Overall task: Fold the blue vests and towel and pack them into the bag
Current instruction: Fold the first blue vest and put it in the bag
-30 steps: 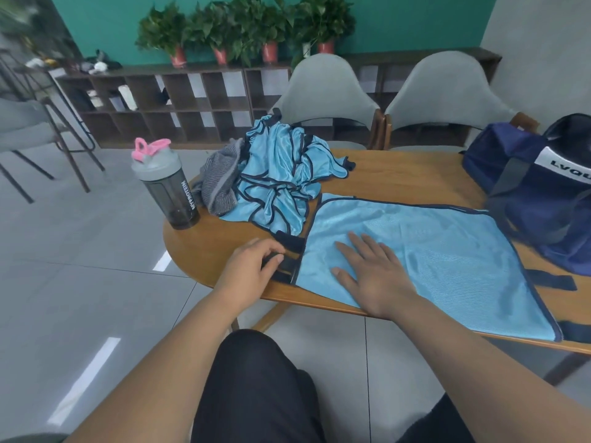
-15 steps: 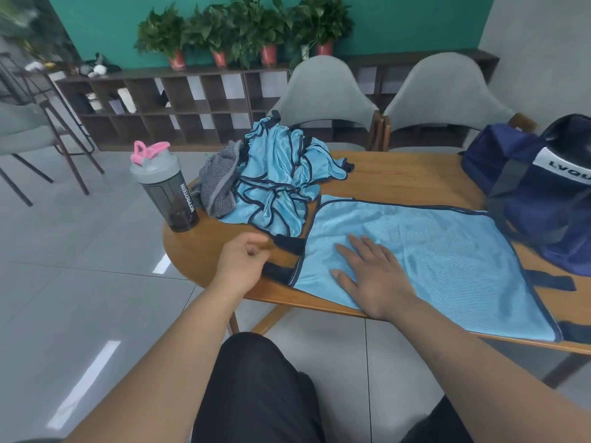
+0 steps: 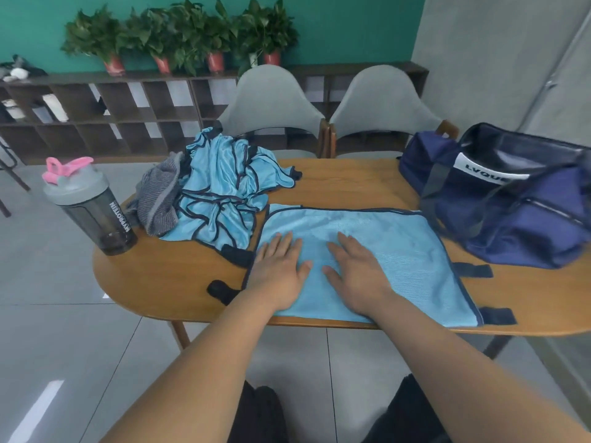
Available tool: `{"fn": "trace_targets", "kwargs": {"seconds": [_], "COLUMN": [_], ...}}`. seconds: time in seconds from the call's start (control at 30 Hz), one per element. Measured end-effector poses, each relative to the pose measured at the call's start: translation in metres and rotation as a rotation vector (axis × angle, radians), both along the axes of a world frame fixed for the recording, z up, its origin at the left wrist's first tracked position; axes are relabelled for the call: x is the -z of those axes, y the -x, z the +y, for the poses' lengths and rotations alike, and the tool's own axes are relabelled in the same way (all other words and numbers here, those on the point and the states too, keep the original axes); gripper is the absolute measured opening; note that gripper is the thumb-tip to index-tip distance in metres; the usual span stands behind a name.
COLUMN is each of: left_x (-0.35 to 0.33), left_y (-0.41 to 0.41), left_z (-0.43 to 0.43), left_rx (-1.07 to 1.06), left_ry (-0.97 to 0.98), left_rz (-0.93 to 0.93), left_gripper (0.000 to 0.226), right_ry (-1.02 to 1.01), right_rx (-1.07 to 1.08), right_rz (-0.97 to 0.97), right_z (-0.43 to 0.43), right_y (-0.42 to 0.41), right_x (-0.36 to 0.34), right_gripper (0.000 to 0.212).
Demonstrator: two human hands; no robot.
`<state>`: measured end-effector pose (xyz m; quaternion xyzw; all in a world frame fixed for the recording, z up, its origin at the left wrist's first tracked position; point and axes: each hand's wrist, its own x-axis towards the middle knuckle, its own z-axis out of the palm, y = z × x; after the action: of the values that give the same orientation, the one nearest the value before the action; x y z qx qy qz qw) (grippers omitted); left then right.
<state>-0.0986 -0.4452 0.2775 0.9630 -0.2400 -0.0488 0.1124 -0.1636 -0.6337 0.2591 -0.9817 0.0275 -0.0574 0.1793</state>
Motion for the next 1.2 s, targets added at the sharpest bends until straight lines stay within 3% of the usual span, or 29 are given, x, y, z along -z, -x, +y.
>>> {"fn": "trace_targets", "kwargs": {"seconds": [0.07, 0.27, 0.47, 0.57, 0.77, 0.9, 1.0, 1.07, 1.2], "left_x": [0.009, 0.006, -0.001, -0.005, 0.011, 0.004, -0.006, -0.013, 0.001], "left_y": [-0.005, -0.01, -0.002, 0.012, 0.0, -0.005, 0.013, 0.038, 0.077], "left_z": [0.006, 0.008, -0.001, -0.035, -0.043, -0.047, -0.074, -0.102, -0.146], "left_rx": [0.006, 0.052, -0.008, 0.103, 0.14, 0.154, 0.279, 0.46, 0.696], "left_ry": [-0.089, -0.146, -0.104, -0.004, -0.105, -0.114, 0.097, 0.232, 0.186], "left_rz": [-0.004, -0.004, -0.056, -0.048, -0.024, -0.022, -0.14, -0.114, -0.079], "left_gripper": [0.072, 0.074, 0.068, 0.069, 0.077, 0.075, 0.073, 0.066, 0.062], "right_ry": [0.113, 0.183, 0.151, 0.151, 0.195, 0.295, 0.443, 0.553, 0.654], "right_rx": [0.076, 0.288, 0.309, 0.331, 0.285, 0.225, 0.176, 0.155, 0.163], "right_rz": [0.036, 0.141, 0.15, 0.157, 0.194, 0.12, 0.048, 0.081, 0.166], "right_z": [-0.031, -0.102, -0.055, -0.049, -0.105, -0.143, -0.164, -0.173, -0.185], "right_y": [0.01, 0.03, 0.054, 0.047, 0.026, 0.012, -0.006, -0.019, -0.032], "right_x": [-0.001, -0.009, -0.006, -0.006, -0.012, -0.02, -0.036, -0.043, -0.041], "right_gripper": [0.074, 0.075, 0.072, 0.07, 0.069, 0.055, 0.043, 0.037, 0.034]}}
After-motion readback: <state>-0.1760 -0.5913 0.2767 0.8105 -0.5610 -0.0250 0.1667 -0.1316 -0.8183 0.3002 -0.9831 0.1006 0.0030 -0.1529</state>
